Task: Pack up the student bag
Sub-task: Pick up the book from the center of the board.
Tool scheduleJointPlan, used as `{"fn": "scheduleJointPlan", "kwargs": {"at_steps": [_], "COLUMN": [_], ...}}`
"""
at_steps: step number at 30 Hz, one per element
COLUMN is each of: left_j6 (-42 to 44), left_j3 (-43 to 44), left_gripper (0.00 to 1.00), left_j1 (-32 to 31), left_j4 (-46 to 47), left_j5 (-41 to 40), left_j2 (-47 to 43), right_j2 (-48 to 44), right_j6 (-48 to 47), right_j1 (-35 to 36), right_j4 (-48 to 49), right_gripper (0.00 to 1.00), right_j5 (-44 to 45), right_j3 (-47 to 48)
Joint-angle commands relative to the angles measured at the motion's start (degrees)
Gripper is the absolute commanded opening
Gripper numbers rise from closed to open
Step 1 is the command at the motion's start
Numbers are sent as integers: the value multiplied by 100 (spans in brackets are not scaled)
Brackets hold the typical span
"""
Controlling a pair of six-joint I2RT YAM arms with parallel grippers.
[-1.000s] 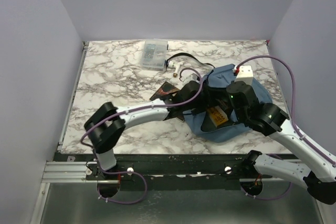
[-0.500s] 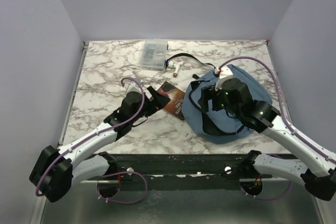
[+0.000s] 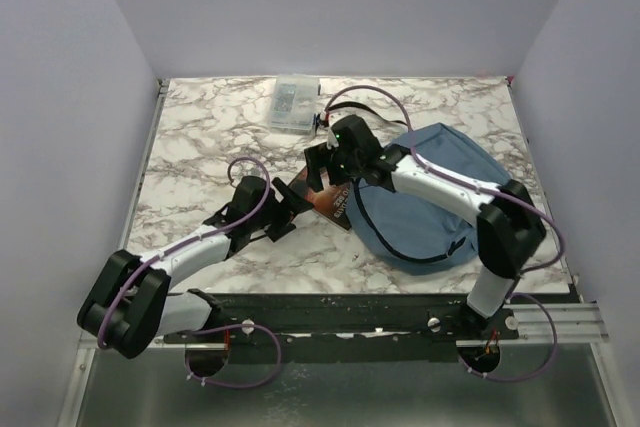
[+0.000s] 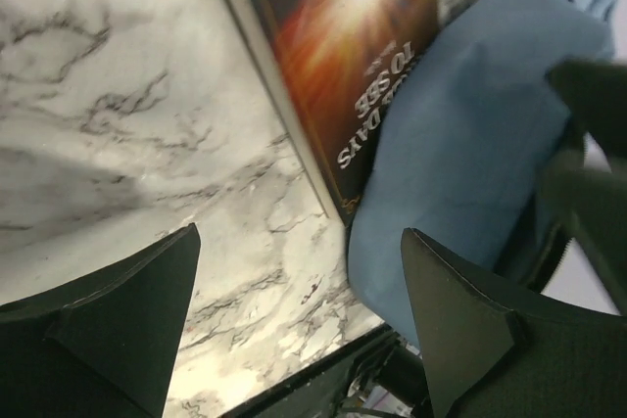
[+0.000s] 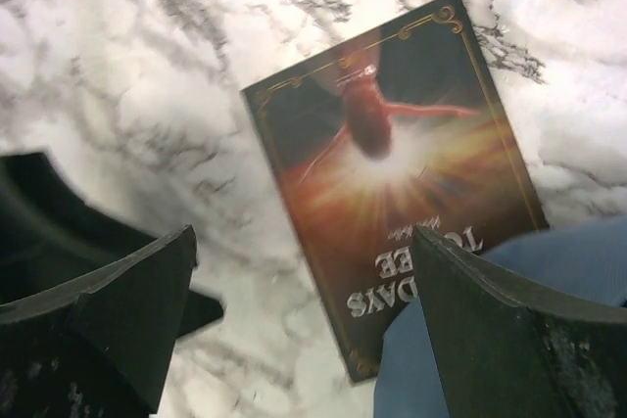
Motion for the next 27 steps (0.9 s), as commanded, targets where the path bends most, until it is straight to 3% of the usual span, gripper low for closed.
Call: {"fn": "scheduleJointPlan", "kwargs": {"at_steps": [1,8,16,27], "left_j6": [-479,-53,208,599], "left_j3": [15,98,306,235], "left_gripper": [85,88,87,88], "left_j1": [34,43,116,419], "left_j4": [-225,-596,-951,-1851], "left_j5": [318,199,278,-438], "left_j2": [182,257,708,-125], "right_j2": [1054,2140,2479,2039], "right_j6": [90,-271,-55,1831], "right_j1": [-444,-732,-914,-758], "right_j4": [163,211,388,1530], "right_gripper": [95,98,99,94], "right_j5": [81,503,304,-1540], "right_j3": [811,1403,1189,-472]}}
